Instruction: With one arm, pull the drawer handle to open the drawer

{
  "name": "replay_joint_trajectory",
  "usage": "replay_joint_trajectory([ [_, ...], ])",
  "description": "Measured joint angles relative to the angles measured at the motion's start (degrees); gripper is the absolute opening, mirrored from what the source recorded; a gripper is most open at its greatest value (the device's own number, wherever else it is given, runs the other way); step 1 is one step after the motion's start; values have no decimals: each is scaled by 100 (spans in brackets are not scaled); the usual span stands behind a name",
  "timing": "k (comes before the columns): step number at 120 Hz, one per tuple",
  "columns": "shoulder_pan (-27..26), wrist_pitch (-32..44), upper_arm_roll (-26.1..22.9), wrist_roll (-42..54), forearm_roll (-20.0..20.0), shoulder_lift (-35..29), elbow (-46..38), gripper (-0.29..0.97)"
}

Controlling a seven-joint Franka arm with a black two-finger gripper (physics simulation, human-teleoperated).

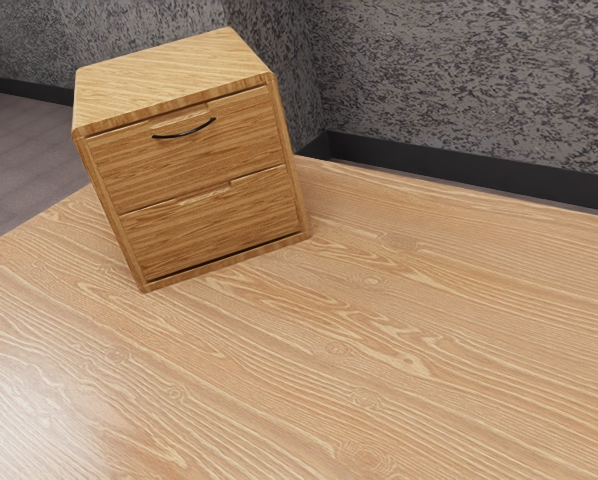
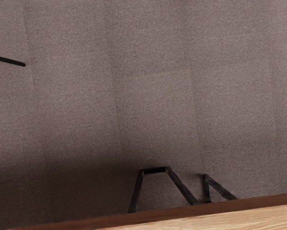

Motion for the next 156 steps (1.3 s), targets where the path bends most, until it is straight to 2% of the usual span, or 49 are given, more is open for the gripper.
replay_joint_trajectory([
  [22, 654, -14, 84, 16, -84, -52, 47, 66],
  [28, 869, -95, 117, 17, -99, -210, 711, 66],
  [32, 611, -116, 128, 16, -66, -274, 1155, 66],
  [34, 257, -106, 154, 14, -36, -292, 1294, 66],
  [38, -883, -44, 252, -19, 33, -281, 1434, 65],
  [50, -5493, 386, 645, -247, 278, -224, 1043, 64],
  [54, -6853, 563, 709, -341, 359, -196, 878, 64],
  [58, -7922, 713, 749, -424, 444, -194, 766, 64],
  [62, -8451, 834, 769, -486, 591, -390, 571, 64],
  [65, -8223, 918, 774, -530, 663, -651, 433, 64],
  [70, -6960, 1041, 777, -609, 613, -1078, 198, 63],
  [73, -6382, 1117, 811, -657, 454, -1311, 88, 62],
  [79, -5596, 1260, 1275, -722, -417, -1946, -327, 61],
  [89, -4983, 1500, 1653, -769, -1647, -3078, -810, 60],
  [99, -4062, 1591, 1730, -799, -3041, -4197, -960, 57],
  [111, -2996, 1600, 1442, -777, -4528, -4943, -850, 54],
  [118, -2681, 1597, 1278, -764, -5143, -5253, -752, 52],
  [137, -1987, 1648, 967, -714, -6327, -5870, -629, 46],
  [156, -1521, 1789, 714, -654, -7033, -6167, -53, 38],
])
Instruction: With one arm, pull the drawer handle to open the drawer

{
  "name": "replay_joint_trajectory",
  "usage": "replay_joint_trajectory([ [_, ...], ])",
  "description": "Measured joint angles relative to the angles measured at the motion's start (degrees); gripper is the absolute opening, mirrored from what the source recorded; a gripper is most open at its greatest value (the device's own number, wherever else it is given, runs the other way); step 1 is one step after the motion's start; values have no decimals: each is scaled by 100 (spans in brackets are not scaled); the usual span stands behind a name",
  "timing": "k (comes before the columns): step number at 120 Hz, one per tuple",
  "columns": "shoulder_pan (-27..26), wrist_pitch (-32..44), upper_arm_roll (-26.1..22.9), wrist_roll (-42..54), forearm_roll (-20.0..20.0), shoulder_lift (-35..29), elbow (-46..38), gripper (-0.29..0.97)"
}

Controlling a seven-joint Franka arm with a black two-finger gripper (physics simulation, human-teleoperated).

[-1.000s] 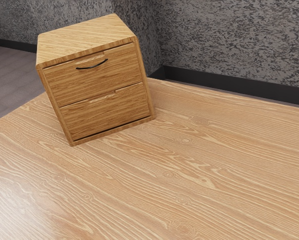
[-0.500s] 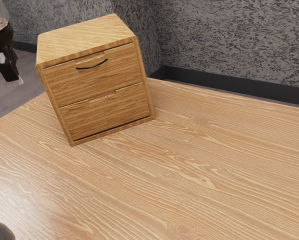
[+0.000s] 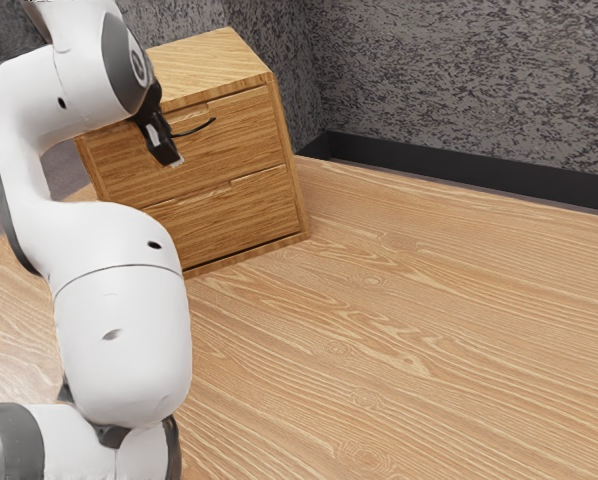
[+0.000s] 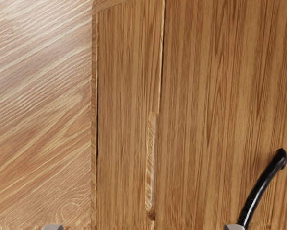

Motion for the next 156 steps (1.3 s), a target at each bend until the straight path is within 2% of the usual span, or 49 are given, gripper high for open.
replay_joint_trajectory([
  [28, 201, 367, -84, 357, -233, -222, 107, 32],
  [70, 283, 637, -195, 844, -268, -284, 107, 27],
  [127, 311, 711, -231, 1232, -303, -324, 130, 10],
  [156, 231, 709, -206, 1339, -293, -324, 126, 6],
])
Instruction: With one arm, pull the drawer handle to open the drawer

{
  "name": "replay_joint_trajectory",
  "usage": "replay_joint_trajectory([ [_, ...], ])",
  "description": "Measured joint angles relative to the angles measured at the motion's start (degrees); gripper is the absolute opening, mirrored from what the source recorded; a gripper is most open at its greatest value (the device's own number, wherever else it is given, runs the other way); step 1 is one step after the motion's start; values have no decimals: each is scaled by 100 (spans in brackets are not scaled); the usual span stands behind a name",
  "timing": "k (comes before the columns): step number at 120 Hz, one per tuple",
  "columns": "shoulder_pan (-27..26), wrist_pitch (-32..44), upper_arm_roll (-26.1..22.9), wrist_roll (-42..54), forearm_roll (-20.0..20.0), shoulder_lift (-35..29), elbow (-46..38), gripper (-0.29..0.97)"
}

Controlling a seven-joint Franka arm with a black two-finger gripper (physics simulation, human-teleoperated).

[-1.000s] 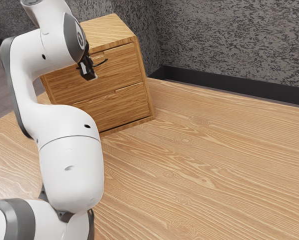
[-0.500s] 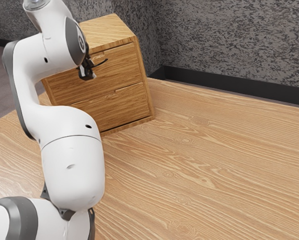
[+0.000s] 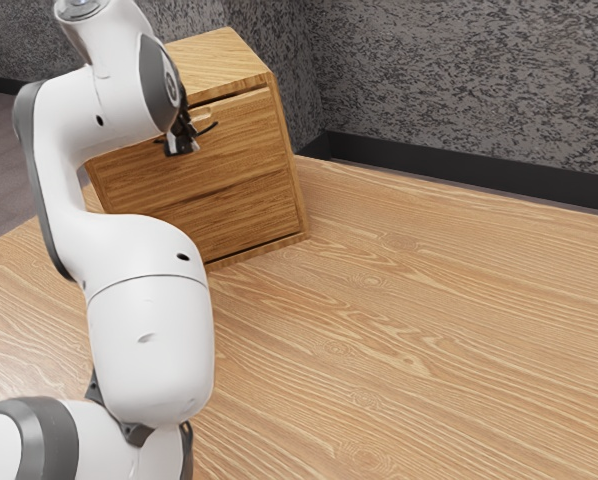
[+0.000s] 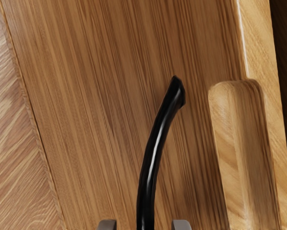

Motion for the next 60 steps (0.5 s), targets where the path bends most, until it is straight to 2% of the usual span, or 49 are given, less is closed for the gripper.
replay_joint_trajectory([
  [47, -181, -6, 27, 95, 31, -3, -25, 4],
  [60, -204, -21, 29, 106, 41, -7, -70, -1],
])
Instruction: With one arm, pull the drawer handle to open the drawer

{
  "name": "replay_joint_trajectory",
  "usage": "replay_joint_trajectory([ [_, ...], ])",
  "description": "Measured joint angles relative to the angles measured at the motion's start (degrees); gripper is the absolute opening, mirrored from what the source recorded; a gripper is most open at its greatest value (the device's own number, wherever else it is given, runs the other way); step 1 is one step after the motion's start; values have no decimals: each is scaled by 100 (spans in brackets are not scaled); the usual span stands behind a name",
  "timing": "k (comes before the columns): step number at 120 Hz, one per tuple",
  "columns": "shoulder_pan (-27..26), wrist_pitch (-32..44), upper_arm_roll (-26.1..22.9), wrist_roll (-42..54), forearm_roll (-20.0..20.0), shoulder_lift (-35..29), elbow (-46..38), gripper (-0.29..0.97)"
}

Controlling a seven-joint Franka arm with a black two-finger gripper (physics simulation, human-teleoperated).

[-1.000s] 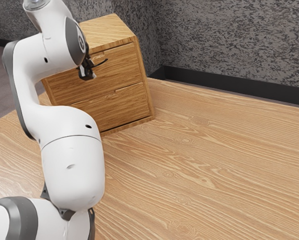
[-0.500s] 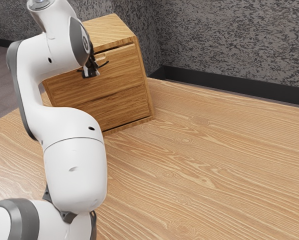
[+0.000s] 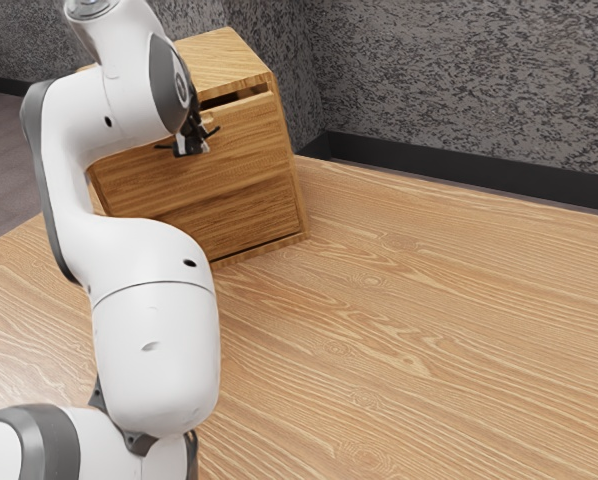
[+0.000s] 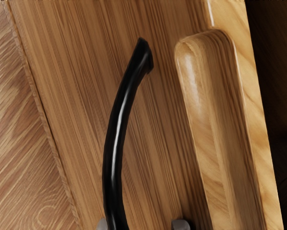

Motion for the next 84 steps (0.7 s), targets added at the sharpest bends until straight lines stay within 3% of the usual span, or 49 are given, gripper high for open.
replay_joint_trajectory([
  [24, -137, -70, 107, 9, 85, -1, -206, -7],
  [84, -574, -105, 306, 21, 269, -59, -614, 2],
])
